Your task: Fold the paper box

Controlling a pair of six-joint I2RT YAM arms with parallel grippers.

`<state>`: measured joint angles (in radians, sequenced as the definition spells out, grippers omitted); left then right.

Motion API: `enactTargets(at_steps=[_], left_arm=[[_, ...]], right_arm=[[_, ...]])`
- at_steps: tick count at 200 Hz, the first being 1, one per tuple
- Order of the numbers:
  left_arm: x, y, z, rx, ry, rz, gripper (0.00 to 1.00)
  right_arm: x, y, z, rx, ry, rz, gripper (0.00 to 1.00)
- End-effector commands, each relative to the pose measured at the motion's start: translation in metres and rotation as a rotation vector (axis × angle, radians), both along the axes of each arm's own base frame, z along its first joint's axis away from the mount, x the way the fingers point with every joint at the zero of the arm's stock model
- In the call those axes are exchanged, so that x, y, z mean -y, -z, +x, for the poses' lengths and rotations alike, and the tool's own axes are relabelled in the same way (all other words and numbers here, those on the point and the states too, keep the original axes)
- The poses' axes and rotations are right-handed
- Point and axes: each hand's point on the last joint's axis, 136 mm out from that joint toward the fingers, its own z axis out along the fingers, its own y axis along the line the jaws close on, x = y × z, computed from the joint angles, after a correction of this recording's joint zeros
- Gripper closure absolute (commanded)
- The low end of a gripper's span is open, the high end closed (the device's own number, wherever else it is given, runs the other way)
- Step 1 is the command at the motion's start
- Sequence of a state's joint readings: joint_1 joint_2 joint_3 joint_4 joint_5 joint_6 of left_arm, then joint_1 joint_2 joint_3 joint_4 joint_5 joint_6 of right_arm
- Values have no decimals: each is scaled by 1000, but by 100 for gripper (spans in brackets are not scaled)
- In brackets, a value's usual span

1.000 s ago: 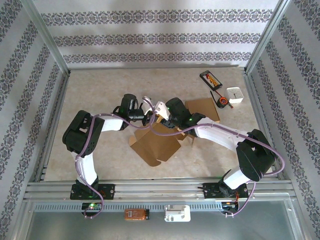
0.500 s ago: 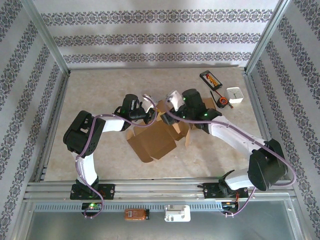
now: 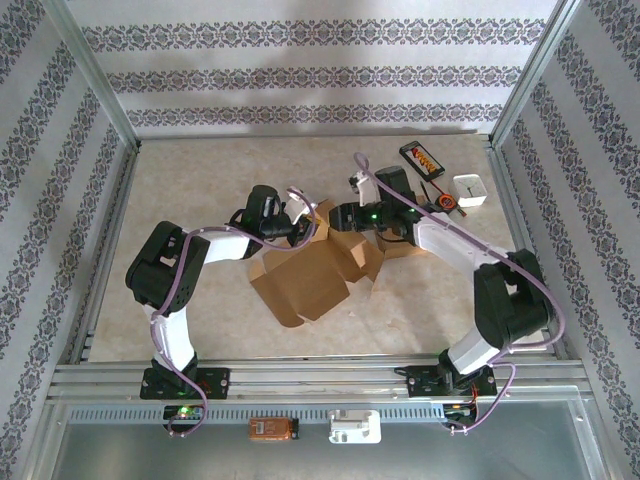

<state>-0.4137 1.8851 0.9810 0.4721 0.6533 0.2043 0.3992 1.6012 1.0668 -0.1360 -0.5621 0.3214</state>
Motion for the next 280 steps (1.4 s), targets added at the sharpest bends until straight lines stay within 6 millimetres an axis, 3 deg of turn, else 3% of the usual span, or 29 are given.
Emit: enactTargets(at_steps=[1, 38, 79, 121, 143, 187, 202, 214, 226, 234, 257, 280], left_arm=[[14, -2, -2, -1, 50, -4, 73], [19, 3, 6, -3, 63, -3, 70], [22, 9, 11, -8, 78, 13, 70], [17, 11, 21, -14, -10, 43, 83], [11, 18, 26, 14, -104, 119, 100], [3, 31, 34, 71, -240, 292, 100], [4, 32, 34, 79, -246, 299, 80], [4, 32, 34, 78, -249, 301, 78], [4, 32, 36, 80, -253, 304, 85], [3, 32, 36, 83, -259, 306, 100], [-7, 29, 38, 108, -317, 304, 100], [-20, 20, 37, 93, -398, 296, 100]], right_arm=[[-15, -8, 4, -22, -39, 65, 41], [-16, 11, 3, -64, -60, 48, 43], [-16, 16, 0, -84, -75, 56, 43], [-16, 11, 1, -87, -60, 65, 43], [-17, 4, 0, -82, -44, 69, 41], [-21, 2, -2, -85, -34, 67, 40], [-22, 2, -3, -84, -36, 66, 40], [-22, 2, -3, -88, -36, 68, 40], [-22, -1, -4, -86, -34, 71, 40], [-21, -3, -3, -81, -30, 74, 39], [-11, -18, 2, -41, 52, 61, 35], [13, -44, 10, 8, 203, 61, 28]])
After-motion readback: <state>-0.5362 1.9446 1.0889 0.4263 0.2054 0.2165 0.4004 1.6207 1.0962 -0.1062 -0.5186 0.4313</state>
